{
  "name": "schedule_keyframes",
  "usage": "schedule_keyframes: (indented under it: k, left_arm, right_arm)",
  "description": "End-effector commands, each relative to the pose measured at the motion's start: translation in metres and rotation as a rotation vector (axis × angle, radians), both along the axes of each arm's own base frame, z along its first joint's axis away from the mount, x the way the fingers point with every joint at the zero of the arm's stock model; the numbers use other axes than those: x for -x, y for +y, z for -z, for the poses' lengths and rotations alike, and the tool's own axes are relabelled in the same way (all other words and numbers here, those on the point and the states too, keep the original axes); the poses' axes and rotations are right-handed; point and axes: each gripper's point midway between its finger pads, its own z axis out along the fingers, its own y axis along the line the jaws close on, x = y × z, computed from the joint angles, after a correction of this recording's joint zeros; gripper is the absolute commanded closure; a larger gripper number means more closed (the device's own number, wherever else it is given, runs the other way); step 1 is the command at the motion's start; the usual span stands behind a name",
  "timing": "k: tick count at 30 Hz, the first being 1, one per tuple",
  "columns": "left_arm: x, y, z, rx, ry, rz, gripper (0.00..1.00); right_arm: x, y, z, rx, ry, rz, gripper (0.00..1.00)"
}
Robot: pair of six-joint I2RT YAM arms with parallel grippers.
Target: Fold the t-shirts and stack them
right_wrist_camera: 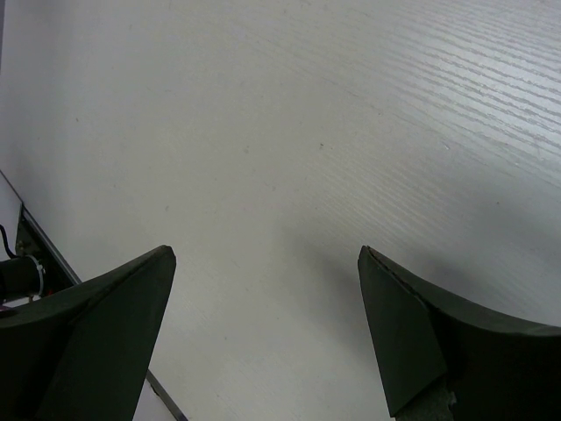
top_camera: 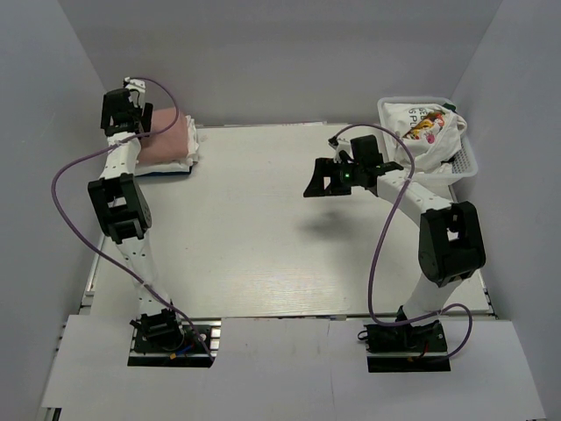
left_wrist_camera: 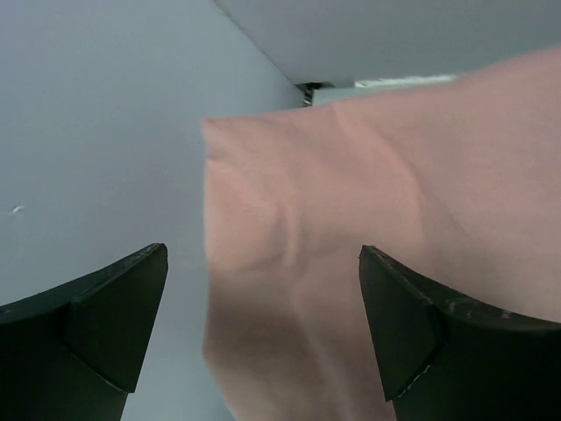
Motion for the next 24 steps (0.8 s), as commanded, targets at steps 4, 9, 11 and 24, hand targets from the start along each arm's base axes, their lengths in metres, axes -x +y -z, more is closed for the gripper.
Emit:
schedule_keyframes:
  k: [4,9,11,24]
  left_arm:
    - [0.017,-0.007,-0.105,0.095,-0.223,-0.096,0.0]
    - [0.032,-0.047,-0.135,0.314,-0.286,-0.044,0.0]
    - [0.04,-0.065,-0.132,0.397,-0.265,-0.02,0.0]
    - [0.158,-0.277,-0.12,0.856,-0.175,0.333,0.0]
  right_arm:
    - [-0.001,0.002,-0.033,-0.043,-0.098,-0.003,0.1]
    - [0.013,-0.006,-0.043,-0.05,-0.153,0.013,0.1]
    - [0.025,-0.012,-0.045,-0.047,-0.175,0.023,0.1]
    - [0.067,-0.061,-0.041,-0.054,-0.313,0.291,0.1]
